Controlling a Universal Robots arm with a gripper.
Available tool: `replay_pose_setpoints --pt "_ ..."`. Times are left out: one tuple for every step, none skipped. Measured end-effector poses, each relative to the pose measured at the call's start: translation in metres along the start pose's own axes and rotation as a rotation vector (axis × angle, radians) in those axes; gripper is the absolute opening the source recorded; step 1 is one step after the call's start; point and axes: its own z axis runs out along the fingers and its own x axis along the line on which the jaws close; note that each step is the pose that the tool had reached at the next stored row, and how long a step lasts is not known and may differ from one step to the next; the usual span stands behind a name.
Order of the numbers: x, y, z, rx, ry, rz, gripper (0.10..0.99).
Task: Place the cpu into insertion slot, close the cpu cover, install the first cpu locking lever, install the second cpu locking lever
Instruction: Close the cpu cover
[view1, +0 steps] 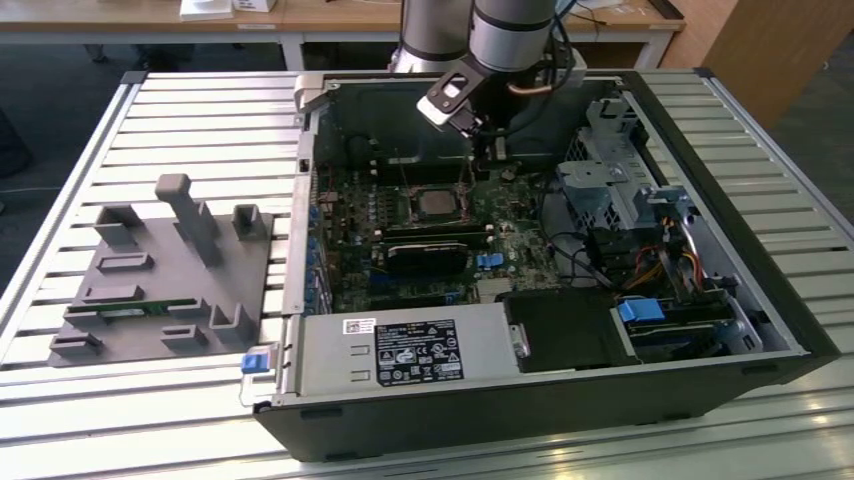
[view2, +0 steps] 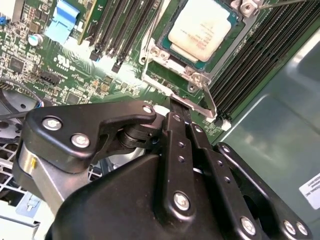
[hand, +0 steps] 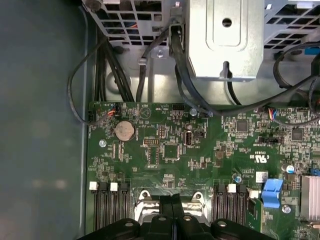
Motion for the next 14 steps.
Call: replay_pose_setpoints --pt "0.0000 -0.0011 0.0003 0.000 0.0000 0.000 0.106" --pt "0.0000 -0.0024 0.0006 0.000 0.0000 0.000 0.106" --pt "0.0000 -0.0038 0.0010 0.000 0.0000 0.000 0.106" --pt "0.0001 -0.0052 0.0014 0.000 0.0001 0.000 0.106" --pt "0.0001 -0.0065 0.0017 0.000 0.0000 0.000 0.106" --pt "0.0002 -0.0074 0.0022 0.000 0.0000 0.000 0.106" --pt "0.0003 -0.0081 0.0026 0.000 0.0000 0.000 0.106" --pt "0.0003 -0.0089 0.0032 0.000 0.0001 0.000 0.106" --pt "0.0004 -0.0100 0.0037 0.000 0.0000 0.000 0.106" --pt "0.0003 -0.0111 0.0045 0.000 0.0000 0.000 0.106" --pt "0.0003 -0.0121 0.0056 0.000 0.0000 0.000 0.106" --pt "0.0003 -0.0131 0.0066 0.000 -0.0001 0.000 0.106" --pt "0.0003 -0.0143 0.0077 0.000 0.0000 0.000 0.106" --pt "0.0003 -0.0158 0.0087 0.000 0.0000 0.000 0.106"
